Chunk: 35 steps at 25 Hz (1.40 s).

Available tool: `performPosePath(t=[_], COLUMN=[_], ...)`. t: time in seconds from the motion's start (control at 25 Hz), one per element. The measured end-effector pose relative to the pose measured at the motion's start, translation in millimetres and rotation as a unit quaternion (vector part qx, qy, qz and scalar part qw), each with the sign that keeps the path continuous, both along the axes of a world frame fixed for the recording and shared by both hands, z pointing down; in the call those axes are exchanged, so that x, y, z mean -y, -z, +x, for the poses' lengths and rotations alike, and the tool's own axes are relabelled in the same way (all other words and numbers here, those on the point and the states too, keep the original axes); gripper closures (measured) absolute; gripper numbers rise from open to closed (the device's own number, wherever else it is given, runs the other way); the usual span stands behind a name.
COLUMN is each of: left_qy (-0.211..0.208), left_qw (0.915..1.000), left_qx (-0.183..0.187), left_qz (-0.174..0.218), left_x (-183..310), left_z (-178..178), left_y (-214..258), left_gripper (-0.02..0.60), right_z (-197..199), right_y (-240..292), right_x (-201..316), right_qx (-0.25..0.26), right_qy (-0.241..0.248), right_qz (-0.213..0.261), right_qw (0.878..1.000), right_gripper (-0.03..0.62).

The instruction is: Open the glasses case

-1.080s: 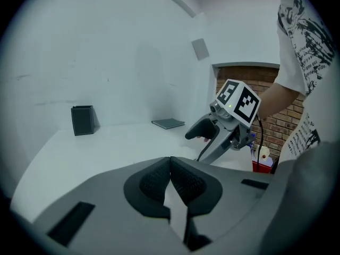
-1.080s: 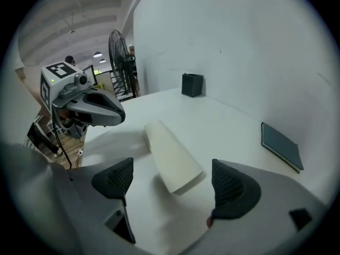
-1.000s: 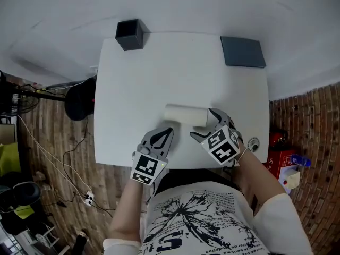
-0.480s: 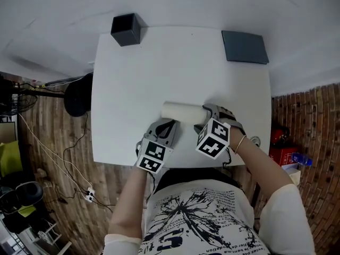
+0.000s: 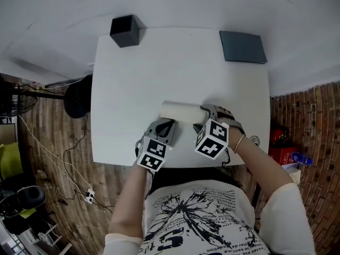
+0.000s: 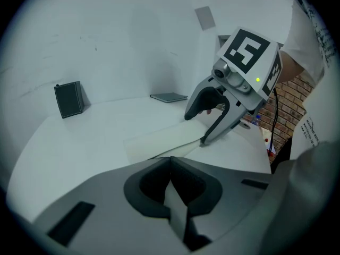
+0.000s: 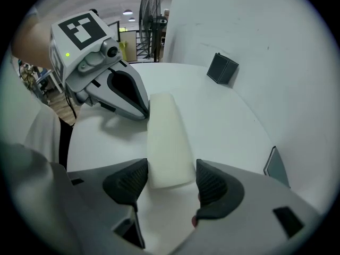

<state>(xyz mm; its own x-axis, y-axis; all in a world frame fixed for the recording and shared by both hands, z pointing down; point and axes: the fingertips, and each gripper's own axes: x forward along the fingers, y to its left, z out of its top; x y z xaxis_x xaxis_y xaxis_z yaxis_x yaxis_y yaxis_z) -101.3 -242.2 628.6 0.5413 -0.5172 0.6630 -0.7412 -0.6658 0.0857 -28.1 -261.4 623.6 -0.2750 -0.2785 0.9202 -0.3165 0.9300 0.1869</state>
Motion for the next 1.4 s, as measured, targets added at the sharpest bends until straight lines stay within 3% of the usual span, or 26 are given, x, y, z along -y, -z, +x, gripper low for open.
performPosePath(t=[0.24,0.56,0.76,1.08,1.4], left_qy=[-0.001,-0.002,-0.002,-0.003,-0.002], left_qw=[1.0000,0.9999,0.9999,0.9997,0.9996], left_qx=[-0.002,-0.007,-0.006,-0.013,-0.016], left_qz=[-0.003,-0.009,-0.009,-0.022,-0.025], left_x=[0.5,3.2,2.9,2.9,5.3], left_z=[-1.4,0.8,-0.4,-1.2,-2.1], left_y=[-0.9,6.4,7.0,4.0,4.0], left_gripper=[0.568,0.568,0.568,0.568,0.568], right_z=[-3.1,-2.3,-1.0,1.5,3.5], right_y=[13.0,25.7,35.3,32.0,25.3], right_x=[3.6,13.4,35.8,61.6,85.0], right_qx=[0.005,0.004,0.007,0.018,0.047], right_qy=[0.003,0.001,-0.019,-0.059,-0.104], right_qz=[0.016,-0.016,0.006,0.018,-0.015], right_qw=[1.000,1.000,1.000,0.998,0.993], right_gripper=[0.349,0.436,0.520,0.537,0.513])
